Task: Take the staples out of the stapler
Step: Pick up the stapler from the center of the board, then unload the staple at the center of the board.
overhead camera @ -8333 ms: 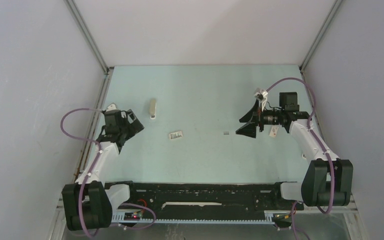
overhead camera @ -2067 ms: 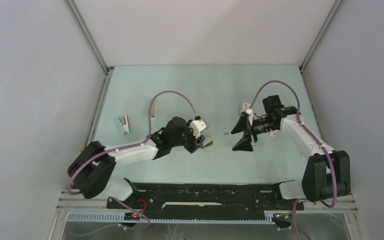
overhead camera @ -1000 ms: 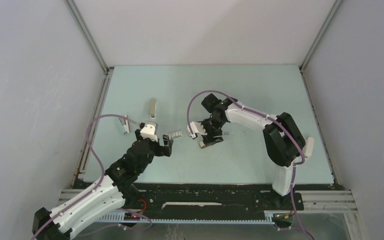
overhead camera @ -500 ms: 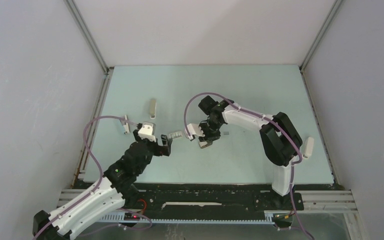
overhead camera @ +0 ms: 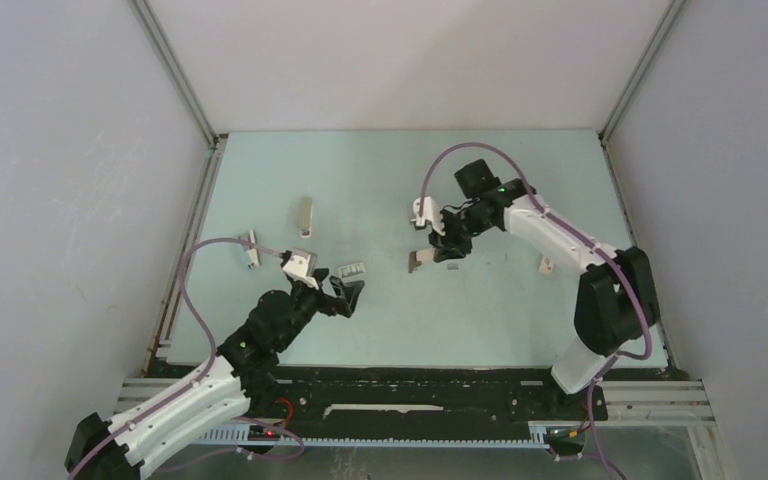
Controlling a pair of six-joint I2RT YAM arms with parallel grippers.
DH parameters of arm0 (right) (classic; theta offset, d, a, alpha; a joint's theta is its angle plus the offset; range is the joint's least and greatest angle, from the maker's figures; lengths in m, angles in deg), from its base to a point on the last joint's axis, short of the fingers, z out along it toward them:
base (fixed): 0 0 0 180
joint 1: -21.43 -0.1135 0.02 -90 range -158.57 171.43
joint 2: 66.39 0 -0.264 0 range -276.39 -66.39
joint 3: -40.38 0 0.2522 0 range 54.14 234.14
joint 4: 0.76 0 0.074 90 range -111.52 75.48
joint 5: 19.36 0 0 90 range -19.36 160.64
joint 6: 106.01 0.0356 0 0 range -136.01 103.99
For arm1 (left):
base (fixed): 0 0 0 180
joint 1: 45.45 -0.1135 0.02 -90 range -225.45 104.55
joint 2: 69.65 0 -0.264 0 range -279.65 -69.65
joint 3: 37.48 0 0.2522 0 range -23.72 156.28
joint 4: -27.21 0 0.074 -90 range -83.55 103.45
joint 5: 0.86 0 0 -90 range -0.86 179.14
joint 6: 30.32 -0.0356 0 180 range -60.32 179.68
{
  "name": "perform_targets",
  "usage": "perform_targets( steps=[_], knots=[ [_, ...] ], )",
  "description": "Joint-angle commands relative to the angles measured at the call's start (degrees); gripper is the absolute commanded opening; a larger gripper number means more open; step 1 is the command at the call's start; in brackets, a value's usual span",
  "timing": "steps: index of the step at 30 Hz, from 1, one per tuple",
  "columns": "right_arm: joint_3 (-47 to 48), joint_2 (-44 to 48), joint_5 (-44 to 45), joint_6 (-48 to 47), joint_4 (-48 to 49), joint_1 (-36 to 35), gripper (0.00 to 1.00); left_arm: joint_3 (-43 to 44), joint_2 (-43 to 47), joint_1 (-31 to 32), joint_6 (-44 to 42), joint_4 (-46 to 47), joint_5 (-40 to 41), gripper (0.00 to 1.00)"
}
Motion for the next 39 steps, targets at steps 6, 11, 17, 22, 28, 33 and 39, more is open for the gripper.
perform_targets(
  steps=[6,11,17,22,28,33,39],
  knots=[
    [-7.4,8.2,-14.4,9.6,3.8,7.0,0.00,0.2,-13.1,-0.1,0.2,19.5,-14.2,1.00],
    [-10.7,9.7,-19.2,11.7,5.3,11.6,0.00,1.8,-19.6,-0.1,0.1,23.3,-18.1,1.00],
    [-15.2,11.2,-20.7,12.8,8.0,15.0,0.00,3.4,-24.7,-0.2,-0.4,25.3,-20.3,1.00],
    [-17.0,12.2,-22.9,14.6,9.8,17.7,0.00,3.9,-26.9,-0.1,-0.4,25.6,-20.7,1.00],
    [-18.5,13.3,-26.2,16.7,11.5,19.6,0.00,4.1,-27.3,-0.1,-0.2,25.6,-20.2,1.00],
    [-20.4,14.7,-27.2,17.9,13.3,19.9,0.00,3.2,-25.5,-0.1,0.5,25.6,-17.0,1.00],
    [-21.6,15.5,-28.2,19.0,14.4,20.6,0.00,2.9,-23.5,-0.3,0.6,24.5,-15.4,1.00]
  ],
)
